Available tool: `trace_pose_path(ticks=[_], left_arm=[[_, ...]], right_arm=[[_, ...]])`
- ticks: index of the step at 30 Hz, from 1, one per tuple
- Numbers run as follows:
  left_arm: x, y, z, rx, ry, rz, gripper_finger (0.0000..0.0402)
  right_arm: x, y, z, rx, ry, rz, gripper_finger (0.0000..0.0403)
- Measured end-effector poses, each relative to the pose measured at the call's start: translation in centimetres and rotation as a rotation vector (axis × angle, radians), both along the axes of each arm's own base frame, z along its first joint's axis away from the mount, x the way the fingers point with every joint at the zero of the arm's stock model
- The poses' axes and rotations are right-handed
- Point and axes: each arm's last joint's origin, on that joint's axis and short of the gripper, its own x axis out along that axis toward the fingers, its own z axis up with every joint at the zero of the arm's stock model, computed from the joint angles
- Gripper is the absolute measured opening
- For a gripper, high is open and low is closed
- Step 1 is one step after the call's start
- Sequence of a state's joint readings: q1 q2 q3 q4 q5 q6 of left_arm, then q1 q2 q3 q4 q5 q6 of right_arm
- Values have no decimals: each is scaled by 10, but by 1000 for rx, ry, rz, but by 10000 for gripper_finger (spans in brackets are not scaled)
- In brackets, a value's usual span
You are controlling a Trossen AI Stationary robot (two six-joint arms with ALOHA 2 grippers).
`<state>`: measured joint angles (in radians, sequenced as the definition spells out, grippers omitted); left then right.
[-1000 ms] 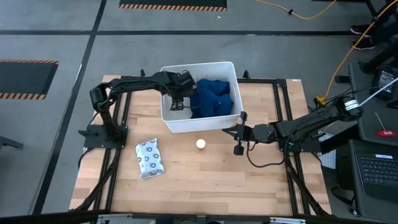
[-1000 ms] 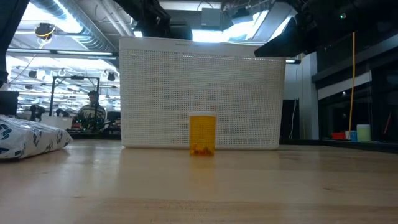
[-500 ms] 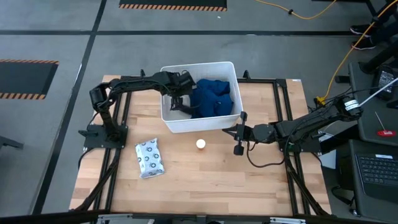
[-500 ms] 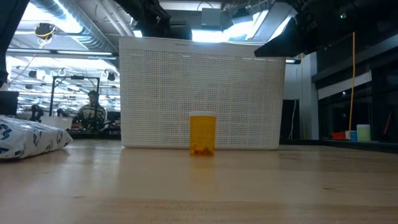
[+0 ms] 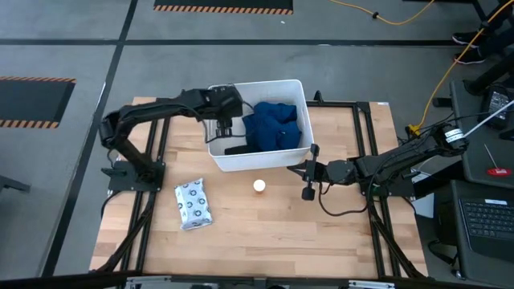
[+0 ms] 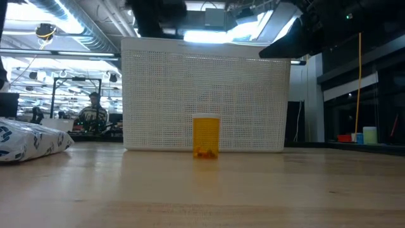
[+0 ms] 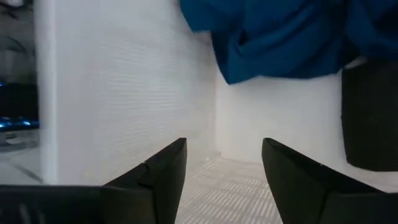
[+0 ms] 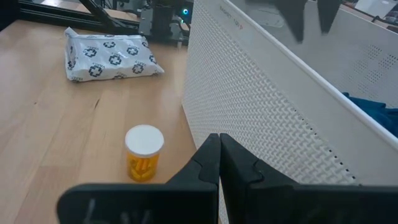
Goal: Pick & place medical supplies in basket/bin
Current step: Put the orange pill bottle into the white bin
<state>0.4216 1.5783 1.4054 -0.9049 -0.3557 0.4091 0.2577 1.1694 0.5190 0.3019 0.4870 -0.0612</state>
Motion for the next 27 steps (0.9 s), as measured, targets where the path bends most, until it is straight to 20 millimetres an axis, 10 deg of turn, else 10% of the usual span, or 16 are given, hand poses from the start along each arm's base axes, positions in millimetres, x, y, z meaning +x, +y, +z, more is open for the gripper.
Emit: trace_pose_path(ticks=[19,27], left_arm=[[-69,-64,93,-71,-449,-170,152],[-95,-84,79,-114,-539,-208,125]], right_arm=[[0,0,0,0,-1,0,6],[0,0,0,0,-1,0,6]])
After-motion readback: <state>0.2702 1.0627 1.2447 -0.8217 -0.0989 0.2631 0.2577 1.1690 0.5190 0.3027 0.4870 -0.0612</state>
